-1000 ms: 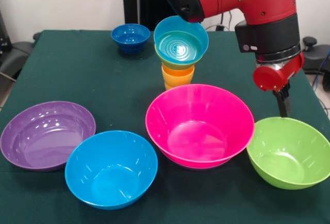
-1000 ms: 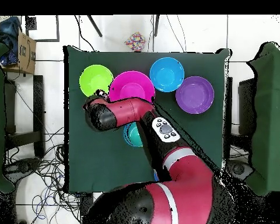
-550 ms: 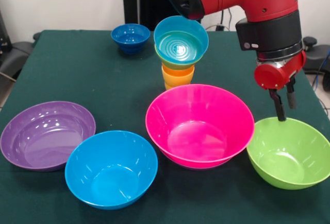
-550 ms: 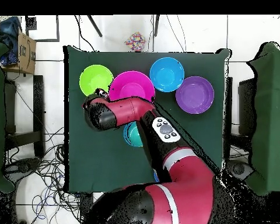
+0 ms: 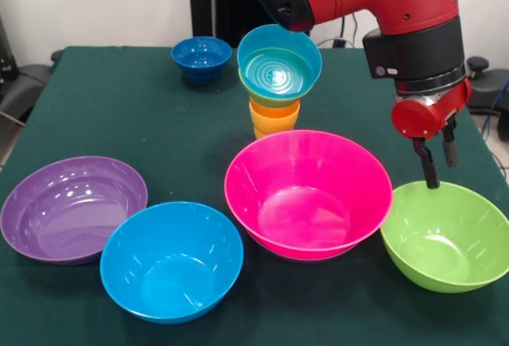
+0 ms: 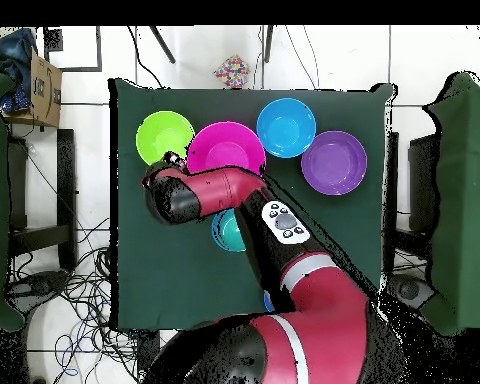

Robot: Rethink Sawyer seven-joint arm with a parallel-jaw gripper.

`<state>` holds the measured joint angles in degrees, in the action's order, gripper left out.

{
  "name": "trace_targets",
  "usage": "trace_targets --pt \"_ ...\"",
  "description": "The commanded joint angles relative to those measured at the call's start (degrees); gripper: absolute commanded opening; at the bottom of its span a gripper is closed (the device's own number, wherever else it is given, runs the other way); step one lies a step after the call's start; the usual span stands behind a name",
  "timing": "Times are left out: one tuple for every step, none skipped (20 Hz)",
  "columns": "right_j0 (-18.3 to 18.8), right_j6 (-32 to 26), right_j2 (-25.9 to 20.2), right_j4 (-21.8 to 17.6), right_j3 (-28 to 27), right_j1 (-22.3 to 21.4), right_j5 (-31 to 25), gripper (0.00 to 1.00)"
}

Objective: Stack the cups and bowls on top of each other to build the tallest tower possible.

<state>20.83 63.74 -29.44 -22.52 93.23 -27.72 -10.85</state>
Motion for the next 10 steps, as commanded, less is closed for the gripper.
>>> trace_targets --pt "0.45 6.92 -2.06 -1.83 1.27 2.16 2.08 1.00" --pt "0.54 6.74 -2.21 -2.16 1.23 2.20 2.54 1.00" --pt "0.41 6.49 -2.01 -2.95 0.93 2.44 3.54 1.00" --pt "0.36 6.44 -1.74 -3.39 0.79 2.75 4.21 1.00" --pt "0.02 6.27 -1.09 -4.65 0.51 3.10 6.12 1.00" --pt "-0.03 6.19 -0.84 -5.32 0.56 3.37 7.33 1.00" --pt "-0.08 6.11 -0.59 -5.98 0.61 3.64 8.54 1.00" --pt "0.04 6.04 -0.57 -6.27 0.54 4.16 9.43 1.00" --pt "0.15 5.96 -0.56 -6.56 0.47 4.69 10.32 1.00" --pt "0.18 5.92 -0.53 -6.60 0.42 4.97 10.71 1.00"
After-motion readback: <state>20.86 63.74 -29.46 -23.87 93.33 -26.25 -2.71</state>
